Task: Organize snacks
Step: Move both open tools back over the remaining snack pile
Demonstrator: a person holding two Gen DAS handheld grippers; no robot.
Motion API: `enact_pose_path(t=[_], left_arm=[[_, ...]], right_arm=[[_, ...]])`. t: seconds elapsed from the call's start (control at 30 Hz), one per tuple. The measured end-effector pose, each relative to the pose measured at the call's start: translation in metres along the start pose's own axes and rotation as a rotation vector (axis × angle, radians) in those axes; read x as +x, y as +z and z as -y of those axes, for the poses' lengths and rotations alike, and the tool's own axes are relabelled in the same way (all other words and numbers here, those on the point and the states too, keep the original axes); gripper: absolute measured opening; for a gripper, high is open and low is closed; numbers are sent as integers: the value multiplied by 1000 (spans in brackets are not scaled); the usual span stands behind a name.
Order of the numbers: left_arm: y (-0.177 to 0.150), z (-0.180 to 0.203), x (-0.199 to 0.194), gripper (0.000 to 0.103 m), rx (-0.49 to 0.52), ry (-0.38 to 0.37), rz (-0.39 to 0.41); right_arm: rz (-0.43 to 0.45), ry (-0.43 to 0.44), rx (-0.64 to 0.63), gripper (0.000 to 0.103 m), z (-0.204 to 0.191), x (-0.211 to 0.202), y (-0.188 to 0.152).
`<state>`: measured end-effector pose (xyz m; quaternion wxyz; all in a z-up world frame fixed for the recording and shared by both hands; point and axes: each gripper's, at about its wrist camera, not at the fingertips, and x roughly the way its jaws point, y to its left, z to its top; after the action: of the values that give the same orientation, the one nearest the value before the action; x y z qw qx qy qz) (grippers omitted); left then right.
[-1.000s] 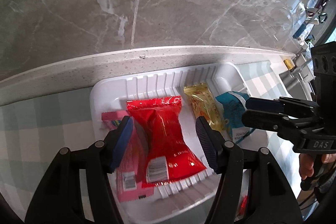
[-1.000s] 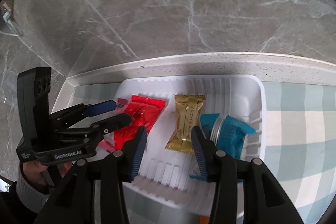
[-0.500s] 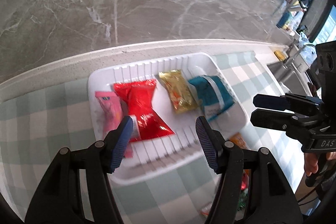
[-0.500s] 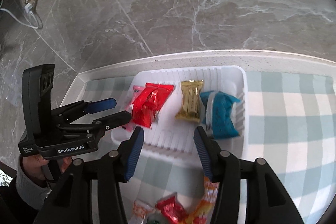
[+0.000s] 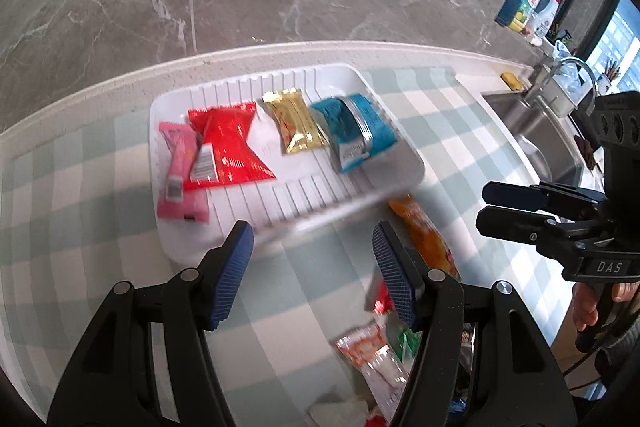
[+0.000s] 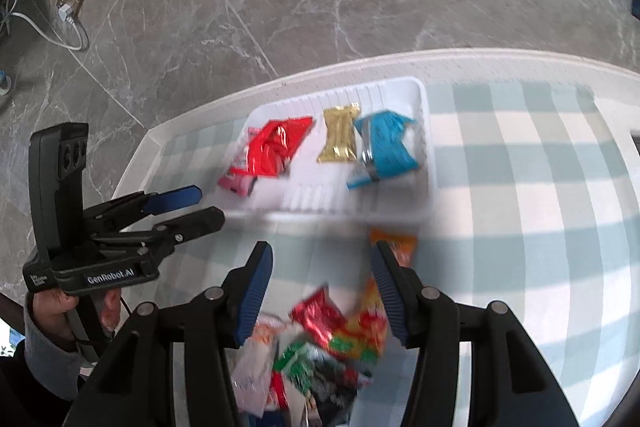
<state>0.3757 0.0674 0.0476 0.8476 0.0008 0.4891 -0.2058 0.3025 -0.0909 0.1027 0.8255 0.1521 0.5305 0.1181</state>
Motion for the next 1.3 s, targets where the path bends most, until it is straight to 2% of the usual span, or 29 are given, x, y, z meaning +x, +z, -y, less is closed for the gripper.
enact_pose_path(t=[0.23,0.6,0.97,1.3], left_arm=[[-37,17,-11,60,-5,-2,-27],[-104,22,-22,60,-65,9,-84],[-161,24,-27,60,-121,18,-146],[-191,36,-20,60,-115,5,-212]], right_arm=[[-19,-12,11,55,6,-12,-39],[-76,-21,0,55,4,-18,-96],[-121,-32,-24,55,1,-14,-133],[-161,-27,-48,55,-2,-3,-154]])
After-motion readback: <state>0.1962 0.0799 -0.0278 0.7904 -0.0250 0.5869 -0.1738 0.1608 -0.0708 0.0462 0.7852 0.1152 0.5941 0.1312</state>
